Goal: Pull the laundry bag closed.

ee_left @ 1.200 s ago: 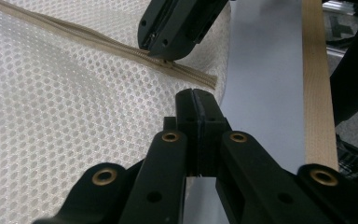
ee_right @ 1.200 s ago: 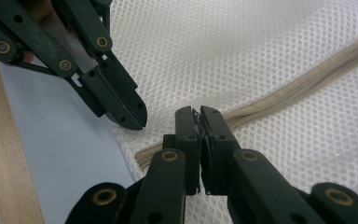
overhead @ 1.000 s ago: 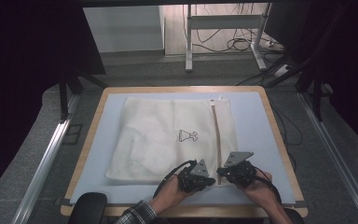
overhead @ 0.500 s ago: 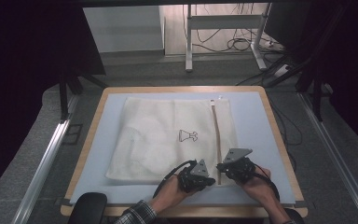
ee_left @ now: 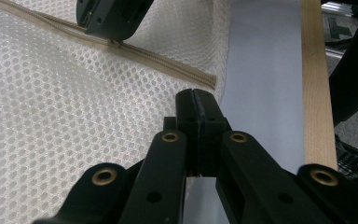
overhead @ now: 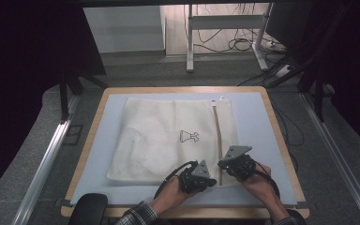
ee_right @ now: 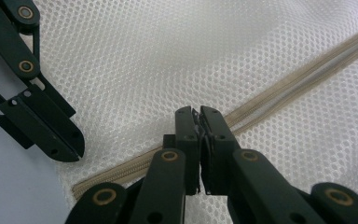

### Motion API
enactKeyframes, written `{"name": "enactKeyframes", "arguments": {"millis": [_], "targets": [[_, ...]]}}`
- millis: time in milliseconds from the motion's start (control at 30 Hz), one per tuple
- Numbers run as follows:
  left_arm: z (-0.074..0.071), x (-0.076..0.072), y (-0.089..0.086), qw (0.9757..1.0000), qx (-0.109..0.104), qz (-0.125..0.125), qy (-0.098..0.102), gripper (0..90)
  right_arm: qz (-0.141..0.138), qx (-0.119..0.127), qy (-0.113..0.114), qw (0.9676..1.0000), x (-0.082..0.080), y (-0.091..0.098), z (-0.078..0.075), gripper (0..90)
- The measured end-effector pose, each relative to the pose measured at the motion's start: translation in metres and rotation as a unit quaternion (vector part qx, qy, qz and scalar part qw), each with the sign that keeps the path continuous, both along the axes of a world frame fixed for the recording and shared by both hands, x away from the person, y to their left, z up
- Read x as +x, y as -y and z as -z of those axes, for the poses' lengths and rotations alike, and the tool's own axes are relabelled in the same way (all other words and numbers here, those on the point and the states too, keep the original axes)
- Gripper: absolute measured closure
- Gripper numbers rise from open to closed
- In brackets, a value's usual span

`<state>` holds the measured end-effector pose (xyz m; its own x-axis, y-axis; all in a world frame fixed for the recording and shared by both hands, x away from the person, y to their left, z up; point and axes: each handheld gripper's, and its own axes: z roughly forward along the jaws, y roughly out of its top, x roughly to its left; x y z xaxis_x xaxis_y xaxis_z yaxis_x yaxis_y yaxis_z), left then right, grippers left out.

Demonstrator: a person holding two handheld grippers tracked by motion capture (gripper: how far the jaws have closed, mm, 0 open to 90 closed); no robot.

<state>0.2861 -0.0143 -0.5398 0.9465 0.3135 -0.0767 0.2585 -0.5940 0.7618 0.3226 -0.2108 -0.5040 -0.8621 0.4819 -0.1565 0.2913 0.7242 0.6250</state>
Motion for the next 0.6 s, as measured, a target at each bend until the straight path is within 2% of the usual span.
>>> {"name": "enactKeyframes", "arguments": {"millis": [167, 200, 600], "targets": [[0.0, 0.0, 0.0, 1.0, 0.0, 0.0, 0.0, 90.0, 0.004, -0.002, 0.003, 1.0, 0.0022, -0.0005, 0.0003, 85.7], [-0.0006, 0.0011, -0.0011, 0.9999, 0.009, 0.006, 0.004, 90.0, 0.004, -0.002, 0.001, 1.0, 0.0028, -0.0005, 0.0002, 85.7], [-0.0006, 0.0011, -0.0012, 0.9999, 0.009, 0.006, 0.004, 90.0, 0.013, -0.004, 0.005, 0.9999, 0.0102, -0.0014, 0.001, 85.7]]}}
